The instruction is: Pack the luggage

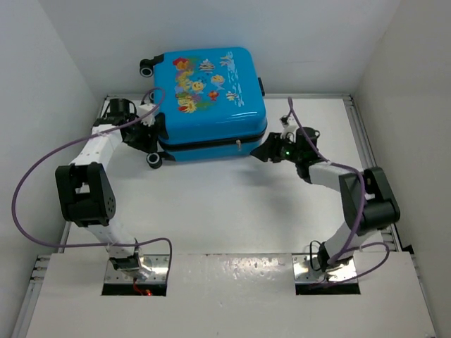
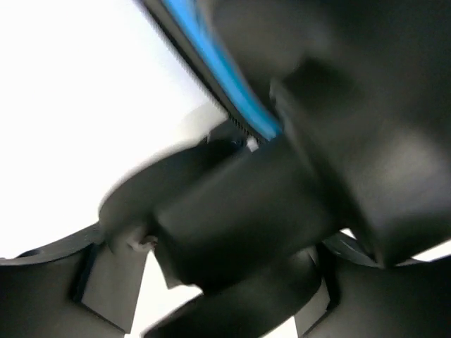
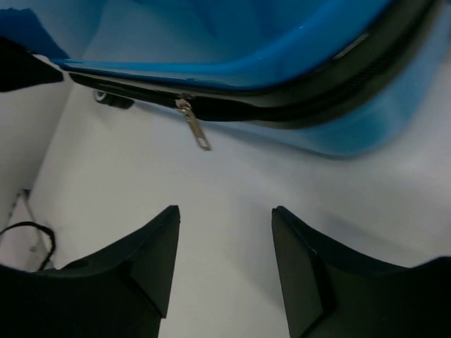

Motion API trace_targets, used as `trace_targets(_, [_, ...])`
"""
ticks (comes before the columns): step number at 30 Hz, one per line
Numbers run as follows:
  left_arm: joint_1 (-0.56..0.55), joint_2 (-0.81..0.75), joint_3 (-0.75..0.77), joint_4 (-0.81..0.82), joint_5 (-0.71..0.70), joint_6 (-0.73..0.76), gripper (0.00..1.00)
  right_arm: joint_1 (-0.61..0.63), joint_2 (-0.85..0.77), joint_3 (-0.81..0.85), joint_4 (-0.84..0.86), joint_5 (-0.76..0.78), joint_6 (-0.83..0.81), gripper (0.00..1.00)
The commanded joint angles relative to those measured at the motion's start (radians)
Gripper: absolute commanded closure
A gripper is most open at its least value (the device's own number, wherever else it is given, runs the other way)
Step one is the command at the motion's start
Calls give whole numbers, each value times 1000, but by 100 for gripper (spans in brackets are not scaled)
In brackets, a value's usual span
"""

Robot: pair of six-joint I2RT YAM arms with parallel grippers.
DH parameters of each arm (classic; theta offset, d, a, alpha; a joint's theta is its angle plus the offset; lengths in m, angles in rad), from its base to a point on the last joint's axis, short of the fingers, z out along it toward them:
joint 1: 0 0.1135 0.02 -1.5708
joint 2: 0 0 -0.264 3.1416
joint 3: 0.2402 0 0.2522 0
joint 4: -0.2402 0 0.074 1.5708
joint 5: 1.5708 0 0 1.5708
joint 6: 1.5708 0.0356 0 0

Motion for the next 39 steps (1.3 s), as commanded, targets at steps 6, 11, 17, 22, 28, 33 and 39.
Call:
trace_targets(6, [-64, 16, -142, -26, -200, -164, 100, 140, 182, 116, 314, 43, 233, 43])
trace_targets(11, [-64, 6, -151, -26, -199, -164, 100, 154, 250, 192, 326, 65, 230, 42])
trace_targets(17, [-64, 6, -160, -26, -199, -173, 100, 150, 288, 236, 324, 91, 199, 55])
trace_targets(22, [-64, 6, -151, -26, -199, -173, 100, 153, 304, 240, 341, 60, 159, 71])
trace_targets(28, [-64, 6, -142, -26, -199, -173, 100, 145, 215, 156, 305, 40, 9, 37])
trace_targets(33, [-64, 15, -142, -26, -190, -173, 100, 156, 208, 107, 323, 46, -74, 33])
trace_targets(39, [-73, 15, -131, -26, -190, -173, 100, 160, 259, 150, 384, 30, -76, 36])
